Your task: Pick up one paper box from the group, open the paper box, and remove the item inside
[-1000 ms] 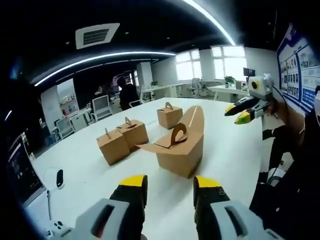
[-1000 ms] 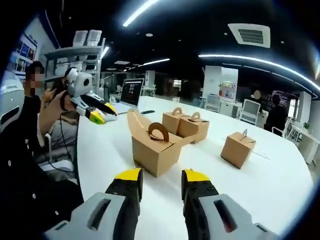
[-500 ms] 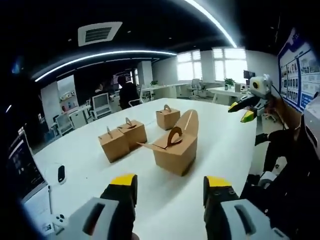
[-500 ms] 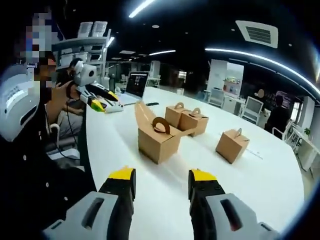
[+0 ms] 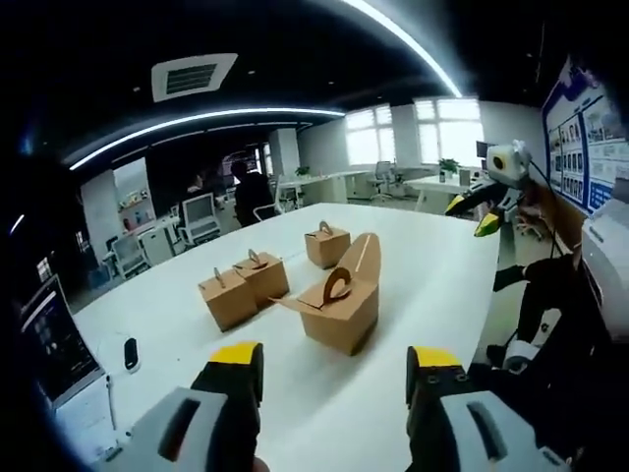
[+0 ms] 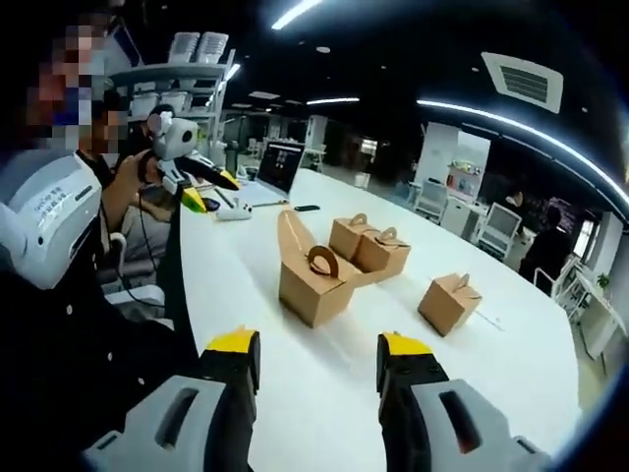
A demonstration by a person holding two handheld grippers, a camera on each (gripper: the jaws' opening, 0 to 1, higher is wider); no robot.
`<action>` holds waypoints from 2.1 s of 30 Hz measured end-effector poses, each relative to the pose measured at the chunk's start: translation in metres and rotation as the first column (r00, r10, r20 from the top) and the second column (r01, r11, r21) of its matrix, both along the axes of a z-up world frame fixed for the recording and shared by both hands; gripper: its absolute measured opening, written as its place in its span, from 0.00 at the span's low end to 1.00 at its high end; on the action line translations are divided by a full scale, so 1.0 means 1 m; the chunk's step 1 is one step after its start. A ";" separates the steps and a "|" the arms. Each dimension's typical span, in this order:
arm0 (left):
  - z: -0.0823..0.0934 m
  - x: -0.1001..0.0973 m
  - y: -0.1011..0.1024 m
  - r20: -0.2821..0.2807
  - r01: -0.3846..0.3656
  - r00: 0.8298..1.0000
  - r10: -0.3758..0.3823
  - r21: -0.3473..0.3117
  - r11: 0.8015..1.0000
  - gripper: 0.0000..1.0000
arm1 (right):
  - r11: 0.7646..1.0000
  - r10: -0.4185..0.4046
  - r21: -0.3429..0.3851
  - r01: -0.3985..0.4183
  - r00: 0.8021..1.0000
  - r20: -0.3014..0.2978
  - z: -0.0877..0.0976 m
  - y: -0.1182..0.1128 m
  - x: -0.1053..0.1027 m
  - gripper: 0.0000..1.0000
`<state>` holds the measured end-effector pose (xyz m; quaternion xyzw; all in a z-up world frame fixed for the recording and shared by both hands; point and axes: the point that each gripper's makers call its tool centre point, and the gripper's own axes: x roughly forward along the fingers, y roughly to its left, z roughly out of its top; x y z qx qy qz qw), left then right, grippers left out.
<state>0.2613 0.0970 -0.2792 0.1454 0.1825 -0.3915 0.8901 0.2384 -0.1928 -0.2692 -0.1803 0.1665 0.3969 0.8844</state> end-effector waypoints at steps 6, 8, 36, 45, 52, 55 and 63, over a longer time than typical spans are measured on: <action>-0.009 0.001 -0.002 -0.026 0.001 1.000 -0.001 0.016 1.000 0.58 | 1.000 0.009 -0.028 -0.010 1.000 -0.029 -0.012 0.001 0.001 0.47; -0.010 0.001 -0.003 -0.031 0.006 1.000 -0.005 0.017 1.000 0.58 | 0.999 0.016 -0.036 -0.018 0.999 -0.033 -0.014 0.002 0.000 0.47; -0.035 0.030 -0.084 -0.073 0.144 0.987 -0.143 0.009 0.990 0.53 | 0.962 0.236 -0.135 -0.237 0.972 -0.021 -0.009 0.090 0.093 0.36; -0.043 0.051 -0.084 -0.099 0.137 0.986 -0.137 0.001 0.991 0.52 | 0.940 0.276 -0.190 -0.283 0.959 -0.068 -0.034 0.127 0.127 0.34; -0.048 0.064 -0.078 -0.103 0.125 0.987 -0.124 0.000 0.992 0.51 | 0.937 0.284 -0.187 -0.294 0.956 -0.078 -0.042 0.136 0.128 0.33; -0.051 0.072 -0.076 -0.107 0.118 0.987 -0.117 0.005 0.993 0.51 | 0.938 0.282 -0.184 -0.293 0.956 -0.084 -0.046 0.136 0.127 0.33; -0.048 0.085 -0.075 -0.098 0.115 0.989 -0.114 0.005 0.993 0.51 | 0.940 0.275 -0.182 -0.287 0.957 -0.091 -0.050 0.132 0.129 0.33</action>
